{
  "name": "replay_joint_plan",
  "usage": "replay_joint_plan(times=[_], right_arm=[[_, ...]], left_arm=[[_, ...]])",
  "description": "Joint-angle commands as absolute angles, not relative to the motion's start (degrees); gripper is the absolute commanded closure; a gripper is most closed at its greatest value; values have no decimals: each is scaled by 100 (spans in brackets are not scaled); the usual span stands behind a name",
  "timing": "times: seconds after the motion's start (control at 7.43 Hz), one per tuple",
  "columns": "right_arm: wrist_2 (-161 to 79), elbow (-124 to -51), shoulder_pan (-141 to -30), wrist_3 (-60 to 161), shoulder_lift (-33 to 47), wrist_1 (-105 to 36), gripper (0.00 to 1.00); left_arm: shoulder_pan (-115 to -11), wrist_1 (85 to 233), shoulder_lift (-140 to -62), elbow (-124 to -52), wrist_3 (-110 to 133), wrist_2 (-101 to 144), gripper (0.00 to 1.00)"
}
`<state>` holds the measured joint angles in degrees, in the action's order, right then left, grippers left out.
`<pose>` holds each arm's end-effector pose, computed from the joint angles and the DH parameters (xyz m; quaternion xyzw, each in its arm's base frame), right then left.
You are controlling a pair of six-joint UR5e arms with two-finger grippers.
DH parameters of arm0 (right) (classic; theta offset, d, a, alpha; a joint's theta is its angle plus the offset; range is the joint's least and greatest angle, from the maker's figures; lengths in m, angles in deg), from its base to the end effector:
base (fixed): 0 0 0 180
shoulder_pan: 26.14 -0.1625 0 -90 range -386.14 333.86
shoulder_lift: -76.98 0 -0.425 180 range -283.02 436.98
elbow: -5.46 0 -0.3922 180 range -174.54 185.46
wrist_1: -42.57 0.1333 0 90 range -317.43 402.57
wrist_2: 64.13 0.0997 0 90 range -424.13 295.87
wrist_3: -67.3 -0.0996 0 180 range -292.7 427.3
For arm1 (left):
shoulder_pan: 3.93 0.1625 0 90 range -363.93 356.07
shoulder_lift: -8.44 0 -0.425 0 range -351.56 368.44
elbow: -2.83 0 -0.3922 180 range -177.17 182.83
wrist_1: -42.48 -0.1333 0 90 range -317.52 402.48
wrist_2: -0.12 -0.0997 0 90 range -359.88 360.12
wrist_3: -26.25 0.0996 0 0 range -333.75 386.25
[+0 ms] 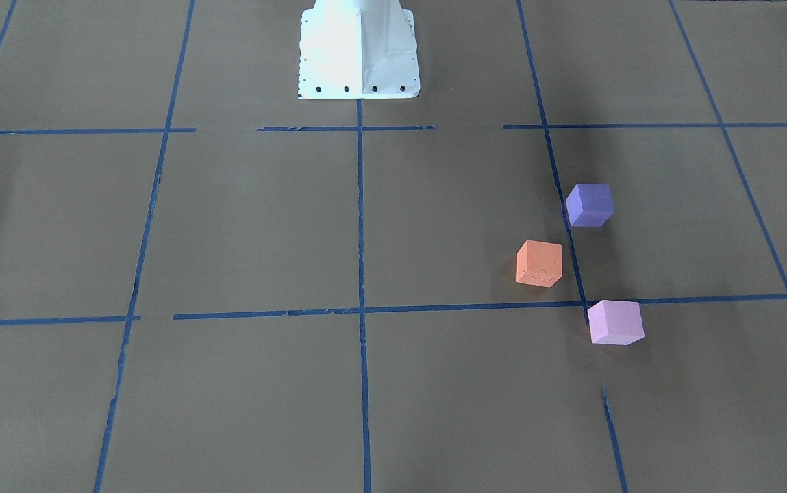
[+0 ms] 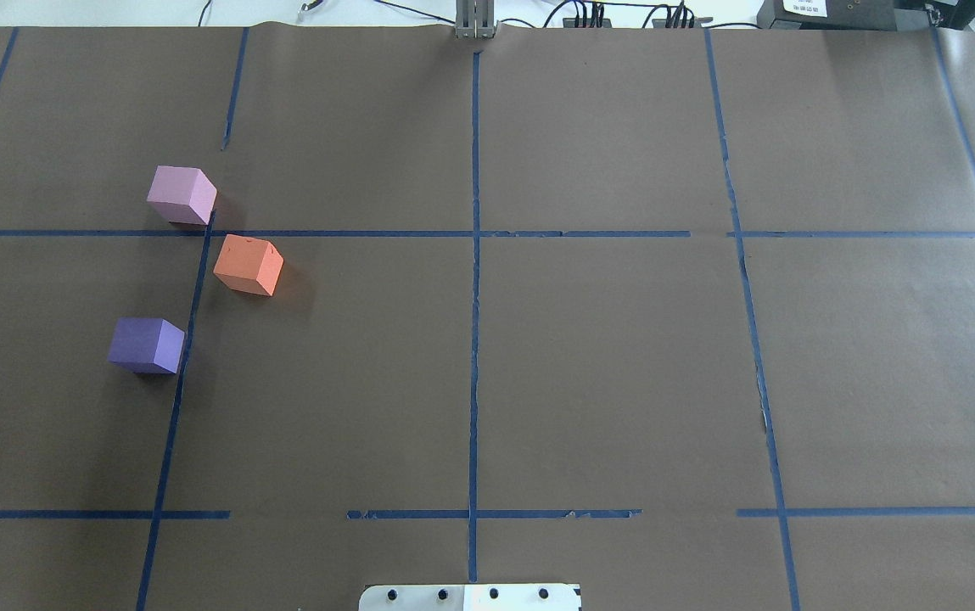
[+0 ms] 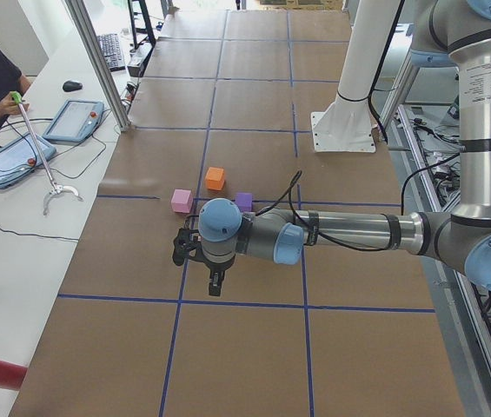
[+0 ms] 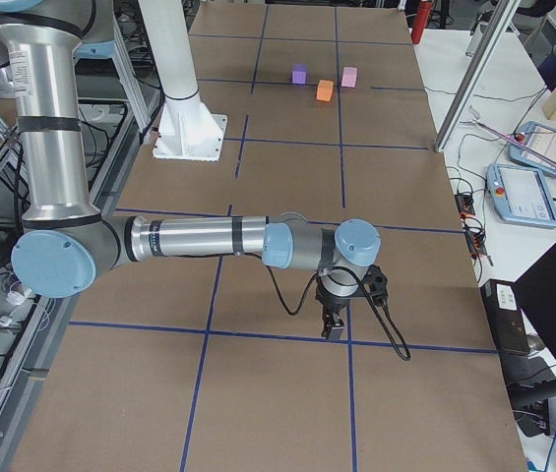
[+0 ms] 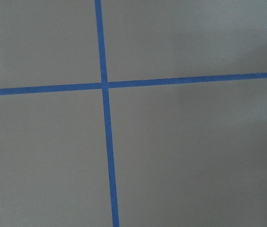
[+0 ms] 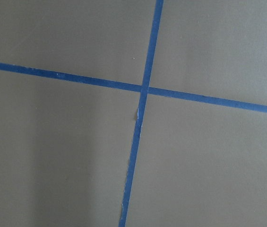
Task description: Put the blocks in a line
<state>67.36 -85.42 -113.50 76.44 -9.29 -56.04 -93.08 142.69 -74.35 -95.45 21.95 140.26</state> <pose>0.0436 -0.5154 0.6365 -0.0125 -0.3553 -0.0836 0.9309 -0.0502 -0.4498 0.6199 0.0700 0.4252 0.0145 0.9023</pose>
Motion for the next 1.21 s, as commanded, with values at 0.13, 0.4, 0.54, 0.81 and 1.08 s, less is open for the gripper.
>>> replay_joint_plan(times=[0.13, 0.4, 0.54, 0.81, 1.08], right_arm=[[6736, -8542, -11350, 7644, -924, -5604, 0], [6736, -8542, -11350, 7644, -932, -5604, 0], [6736, -8542, -11350, 7644, -932, -5604, 0], [6736, -8542, -11350, 7644, -932, -5604, 0], [6736, -8542, -11350, 7644, -932, -5604, 0]], left_arm=[[-9689, 14136, -7479, -9552, 2414, 13480, 0], [-9718, 14118, -7487, -9587, 2396, 13468, 0], [-9701, 13979, -7531, -9561, 2274, 13459, 0], [-9683, 13793, -7768, -9578, 2080, 13459, 0], [-9159, 13714, -8337, -9561, 1635, 13459, 0]])
